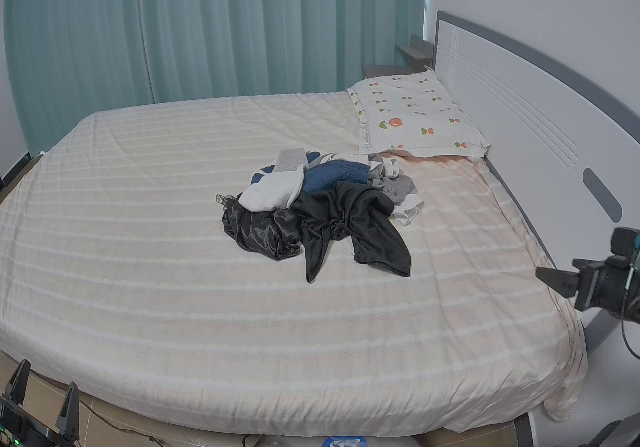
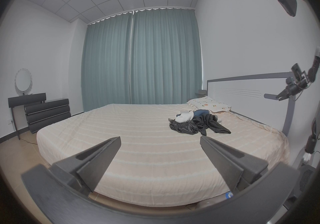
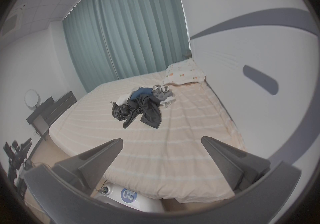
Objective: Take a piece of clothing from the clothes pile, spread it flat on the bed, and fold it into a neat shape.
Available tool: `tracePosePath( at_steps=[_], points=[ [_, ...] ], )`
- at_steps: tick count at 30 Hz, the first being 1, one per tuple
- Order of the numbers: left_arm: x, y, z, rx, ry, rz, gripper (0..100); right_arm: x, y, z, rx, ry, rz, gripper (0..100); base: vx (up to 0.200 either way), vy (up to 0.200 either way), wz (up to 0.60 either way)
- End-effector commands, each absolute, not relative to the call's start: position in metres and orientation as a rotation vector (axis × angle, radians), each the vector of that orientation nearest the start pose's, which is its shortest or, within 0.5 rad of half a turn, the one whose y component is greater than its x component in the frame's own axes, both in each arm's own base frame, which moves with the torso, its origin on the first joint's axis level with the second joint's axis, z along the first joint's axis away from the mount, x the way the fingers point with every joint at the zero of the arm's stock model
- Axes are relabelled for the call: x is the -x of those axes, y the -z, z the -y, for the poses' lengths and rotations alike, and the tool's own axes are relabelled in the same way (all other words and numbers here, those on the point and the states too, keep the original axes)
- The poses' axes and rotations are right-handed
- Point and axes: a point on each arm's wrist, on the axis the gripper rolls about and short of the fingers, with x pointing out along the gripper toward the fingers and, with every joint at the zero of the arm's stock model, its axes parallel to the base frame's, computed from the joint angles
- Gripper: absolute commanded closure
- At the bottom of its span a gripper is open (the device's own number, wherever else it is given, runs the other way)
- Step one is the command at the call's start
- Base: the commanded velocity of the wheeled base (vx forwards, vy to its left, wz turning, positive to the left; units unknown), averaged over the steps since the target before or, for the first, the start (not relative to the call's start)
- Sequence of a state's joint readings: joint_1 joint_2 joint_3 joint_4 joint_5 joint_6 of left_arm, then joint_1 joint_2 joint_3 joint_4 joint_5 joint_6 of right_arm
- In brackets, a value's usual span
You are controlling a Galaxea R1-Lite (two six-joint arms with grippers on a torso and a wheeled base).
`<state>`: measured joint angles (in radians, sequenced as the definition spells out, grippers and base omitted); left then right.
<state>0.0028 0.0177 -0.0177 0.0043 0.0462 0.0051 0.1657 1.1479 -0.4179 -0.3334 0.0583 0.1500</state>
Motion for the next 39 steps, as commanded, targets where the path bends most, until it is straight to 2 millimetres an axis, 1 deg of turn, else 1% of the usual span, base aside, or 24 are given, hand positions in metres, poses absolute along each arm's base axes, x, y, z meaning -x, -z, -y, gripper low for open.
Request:
tracePosePath(
  at_steps=[1,3,4,5,10,11,12,16,19,21,22,23,25,30,35,36,37,39],
  points=[
    [0.022,-0.075,-0.001,-0.005,-0.049,-0.009,0,-0.321,-0.09,-0.107,-0.223,-0.164,-0.622,0,0.0,0.0,0.0],
    [0.022,-0.075,-0.001,-0.005,-0.049,-0.009,0,-0.34,-0.079,-0.117,-0.228,-0.15,-0.624,0,0.0,0.0,0.0],
    [0.022,-0.075,-0.001,-0.005,-0.049,-0.009,0,-0.343,-0.078,-0.118,-0.229,-0.147,-0.622,0,0.0,0.0,0.0],
    [0.022,-0.075,-0.001,-0.003,-0.049,-0.009,0,-0.357,-0.068,-0.124,-0.239,-0.129,-0.624,0,0.0,0.0,0.0],
    [0.022,-0.075,-0.001,-0.006,-0.049,-0.009,0,-0.397,-0.036,-0.138,-0.262,-0.094,-0.633,0,0.0,0.0,0.0],
    [0.022,-0.075,-0.001,-0.006,-0.049,-0.009,0,-0.398,-0.035,-0.138,-0.262,-0.092,-0.633,0,0.0,0.0,0.0],
    [0.022,-0.075,-0.001,-0.006,-0.049,-0.009,0,-0.41,-0.022,-0.142,-0.268,-0.073,-0.63,0,0.0,0.0,0.0],
    [0.022,-0.075,-0.001,-0.005,-0.051,-0.011,0,-0.43,-0.002,-0.149,-0.279,-0.069,-0.624,0,0.0,0.0,0.0],
    [0.022,-0.075,-0.001,-0.005,-0.051,-0.011,0,-0.44,0.01,-0.155,-0.308,-0.066,-0.621,0,0.0,0.0,0.0],
    [0.022,-0.075,-0.001,-0.005,-0.051,-0.011,0,-0.448,0.013,-0.158,-0.32,-0.066,-0.611,0,0.0,0.0,0.0],
    [0.022,-0.075,-0.001,-0.005,-0.051,-0.011,0,-0.448,0.013,-0.158,-0.32,-0.066,-0.611,0,0.0,0.0,0.0],
    [0.022,-0.075,-0.001,-0.005,-0.051,-0.011,0,-0.455,0.016,-0.16,-0.326,-0.064,-0.611,0,0.0,0.0,0.0],
    [0.022,-0.075,-0.001,-0.005,-0.051,-0.011,0,-0.461,0.017,-0.164,-0.356,-0.054,-0.618,0,0.0,0.0,0.0],
    [0.022,-0.075,-0.001,-0.005,-0.051,-0.011,0,-0.471,0.018,-0.177,-0.401,-0.052,-0.631,0,0.0,0.0,0.0],
    [0.022,-0.075,-0.001,-0.003,-0.051,-0.011,0,-0.478,0.033,-0.183,-0.402,-0.052,-0.642,0,0.0,0.0,0.0],
    [0.022,-0.075,-0.001,-0.003,-0.051,-0.011,0,-0.478,0.033,-0.183,-0.402,-0.052,-0.642,0,0.0,0.0,0.0],
    [0.022,-0.075,-0.001,-0.002,-0.051,-0.011,0,-0.481,0.039,-0.185,-0.402,-0.053,-0.639,0,0.0,0.0,0.0],
    [0.022,-0.075,-0.001,-0.003,-0.051,-0.011,0,-0.482,0.04,-0.185,-0.402,-0.052,-0.635,0,0.0,0.0,0.0]
  ],
)
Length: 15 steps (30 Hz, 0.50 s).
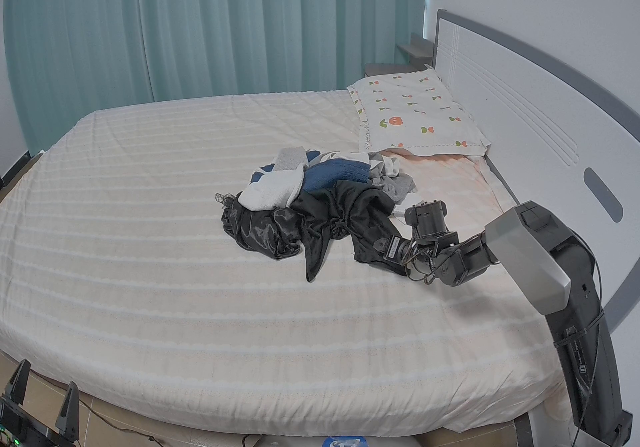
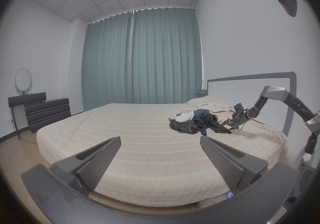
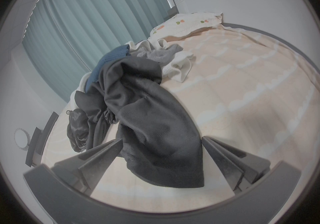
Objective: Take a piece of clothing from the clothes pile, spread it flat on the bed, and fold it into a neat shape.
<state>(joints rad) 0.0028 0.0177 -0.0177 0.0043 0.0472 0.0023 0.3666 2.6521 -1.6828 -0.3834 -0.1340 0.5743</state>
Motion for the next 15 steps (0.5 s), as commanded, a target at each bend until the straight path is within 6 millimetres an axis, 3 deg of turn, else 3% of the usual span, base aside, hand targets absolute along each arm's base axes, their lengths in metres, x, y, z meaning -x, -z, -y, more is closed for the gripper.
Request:
tracePosePath(
  at_steps=[1,11,12,15],
  points=[
    [0.022,-0.075,-0.001,-0.002,-0.051,-0.011,0,-0.483,0.041,-0.186,-0.403,-0.053,-0.634,0,0.0,0.0,0.0],
    [0.022,-0.075,-0.001,-0.002,-0.051,-0.011,0,-0.489,0.036,-0.197,-0.417,-0.085,-0.589,0,0.0,0.0,0.0],
    [0.022,-0.075,-0.001,-0.002,-0.051,-0.011,0,-0.488,0.035,-0.2,-0.417,-0.089,-0.586,100,0.0,0.0,0.0],
    [0.022,-0.075,-0.001,-0.002,-0.052,-0.011,0,-0.486,0.036,-0.2,-0.413,-0.088,-0.595,100,0.0,0.0,0.0]
  ],
)
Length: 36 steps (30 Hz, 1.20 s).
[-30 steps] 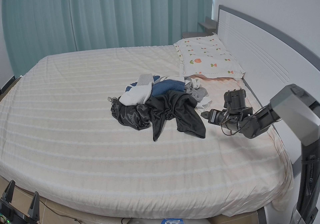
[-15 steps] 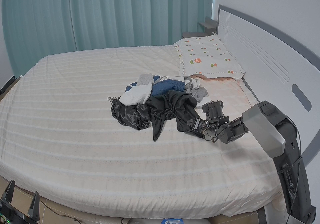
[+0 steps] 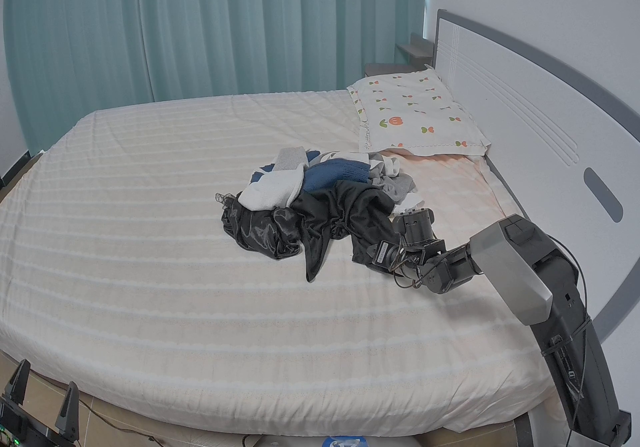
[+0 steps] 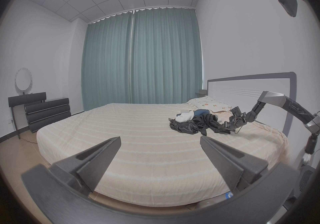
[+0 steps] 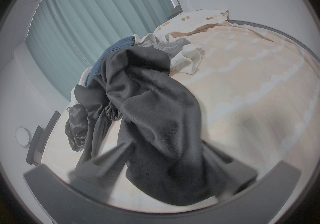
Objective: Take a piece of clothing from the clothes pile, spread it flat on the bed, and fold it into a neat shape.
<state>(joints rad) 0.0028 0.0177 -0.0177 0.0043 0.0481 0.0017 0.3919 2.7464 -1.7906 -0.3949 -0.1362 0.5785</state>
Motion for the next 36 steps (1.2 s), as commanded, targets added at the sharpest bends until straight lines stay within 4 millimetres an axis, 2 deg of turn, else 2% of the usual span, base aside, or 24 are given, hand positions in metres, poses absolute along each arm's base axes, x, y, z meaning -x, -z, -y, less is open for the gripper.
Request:
tracePosePath(
  at_steps=[1,4,10,15,16,19,20,21,22,23,24,27,28,29,30,32,33,34,36],
  points=[
    [0.022,-0.075,-0.001,-0.002,-0.052,-0.011,0,-0.486,0.036,-0.2,-0.413,-0.088,-0.595,100,0.0,0.0,0.0],
    [0.022,-0.075,-0.001,0.001,-0.052,-0.011,0,-0.478,0.037,-0.198,-0.405,-0.083,-0.624,100,0.0,0.0,0.0],
    [0.022,-0.075,-0.001,0.009,-0.054,-0.009,0,-0.456,0.02,-0.188,-0.442,-0.089,-0.602,100,0.0,0.0,0.0],
    [0.023,-0.075,-0.001,-0.003,-0.052,-0.006,0,-0.425,-0.006,-0.174,-0.512,-0.138,-0.58,100,0.0,0.0,0.0],
    [0.023,-0.075,-0.001,-0.003,-0.052,-0.006,0,-0.425,-0.006,-0.174,-0.512,-0.138,-0.58,100,0.0,0.0,0.0],
    [0.023,-0.077,-0.001,-0.009,-0.054,0.009,0,-0.406,-0.012,-0.167,-0.543,-0.142,-0.573,100,0.0,0.0,0.0],
    [0.026,-0.093,-0.001,0.016,-0.052,0.088,0,-0.402,-0.013,-0.166,-0.556,-0.14,-0.572,100,0.0,0.0,0.0],
    [0.027,-0.098,-0.001,0.018,-0.048,0.105,0,-0.401,-0.013,-0.166,-0.557,-0.139,-0.573,100,0.0,0.0,0.0],
    [0.043,-0.165,-0.001,0.084,-0.035,0.313,0,-0.395,-0.016,-0.166,-0.576,-0.143,-0.567,100,0.0,0.0,0.0],
    [0.032,-0.179,-0.001,0.108,-0.018,0.25,0,-0.393,-0.019,-0.165,-0.579,-0.144,-0.566,100,0.0,0.0,0.0],
    [0.016,-0.182,-0.001,0.101,-0.014,0.145,0,-0.391,-0.021,-0.165,-0.58,-0.146,-0.565,100,0.0,0.0,0.0],
    [-0.006,-0.178,0.0,0.029,0.018,0.001,0,-0.384,-0.027,-0.166,-0.583,-0.146,-0.564,100,0.0,0.0,0.0],
    [-0.022,-0.176,0.001,0.021,0.051,-0.091,0,-0.379,-0.03,-0.164,-0.586,-0.144,-0.567,100,0.0,0.0,0.0],
    [-0.022,-0.176,0.001,0.021,0.051,-0.091,0,-0.379,-0.03,-0.164,-0.586,-0.144,-0.567,100,0.0,0.0,0.0],
    [-0.05,-0.175,0.002,0.014,0.057,-0.217,0,-0.373,-0.033,-0.162,-0.596,-0.14,-0.574,100,0.0,0.0,0.0],
    [-0.075,-0.176,0.004,0.007,0.083,-0.255,0,-0.367,-0.032,-0.162,-0.6,-0.133,-0.581,100,0.0,0.0,0.0],
    [-0.077,-0.176,0.004,0.007,0.086,-0.256,0,-0.366,-0.032,-0.163,-0.599,-0.132,-0.582,100,0.0,0.0,0.0],
    [-0.106,-0.172,0.01,0.004,0.148,-0.308,0,-0.361,-0.033,-0.165,-0.592,-0.12,-0.574,100,0.0,0.0,0.0],
    [-0.138,-0.161,0.023,0.006,0.209,-0.385,0,-0.356,-0.033,-0.162,-0.586,-0.103,-0.576,100,0.0,0.0,0.0]
  ],
)
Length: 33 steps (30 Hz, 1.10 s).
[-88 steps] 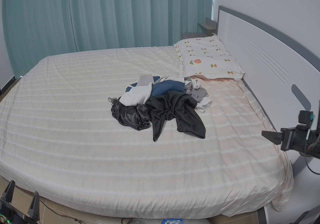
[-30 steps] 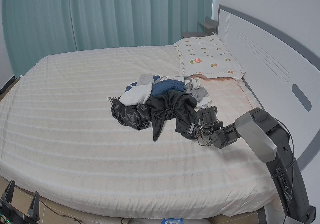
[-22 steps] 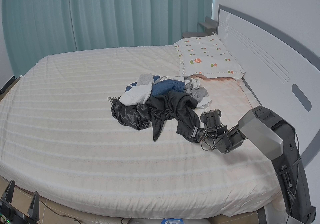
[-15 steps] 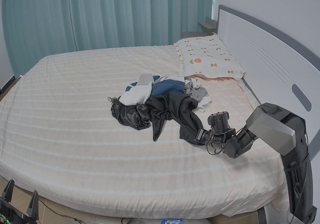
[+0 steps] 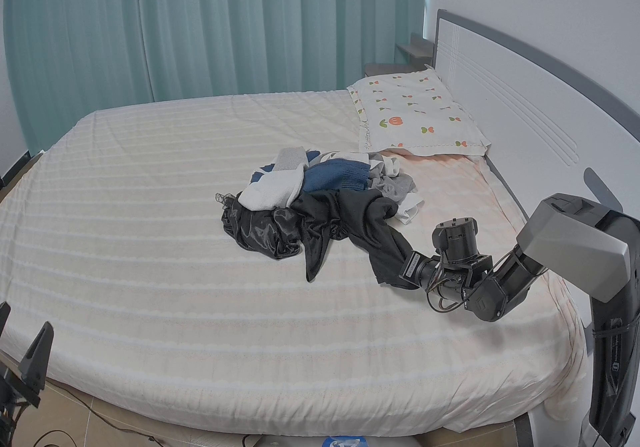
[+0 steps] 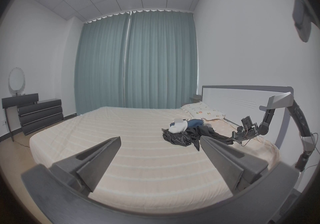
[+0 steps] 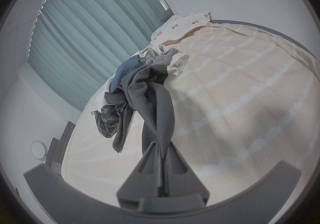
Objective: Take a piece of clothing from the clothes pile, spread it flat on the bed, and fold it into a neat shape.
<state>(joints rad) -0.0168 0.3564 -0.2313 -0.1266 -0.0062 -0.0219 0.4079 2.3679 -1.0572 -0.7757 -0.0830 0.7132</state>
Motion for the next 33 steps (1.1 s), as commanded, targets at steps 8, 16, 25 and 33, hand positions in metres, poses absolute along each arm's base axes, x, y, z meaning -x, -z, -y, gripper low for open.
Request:
tracePosePath(
  at_steps=[8,16,25,33],
  points=[
    [-0.257,-0.117,0.075,0.226,0.151,-0.576,0,-0.355,-0.031,-0.161,-0.595,-0.101,-0.568,100,0.0,0.0,0.0],
    [-0.335,-0.071,0.141,0.383,0.175,-0.669,0,-0.352,-0.034,-0.166,-0.645,-0.103,-0.571,100,0.0,0.0,0.0],
    [-0.386,-0.029,0.198,0.494,0.179,-0.733,0,-0.353,-0.032,-0.162,-0.663,-0.086,-0.574,100,0.0,0.0,0.0],
    [-0.423,-0.014,0.231,0.603,0.167,-0.773,0,-0.351,-0.031,-0.158,-0.678,-0.072,-0.581,100,0.0,0.0,0.0]
  ],
)
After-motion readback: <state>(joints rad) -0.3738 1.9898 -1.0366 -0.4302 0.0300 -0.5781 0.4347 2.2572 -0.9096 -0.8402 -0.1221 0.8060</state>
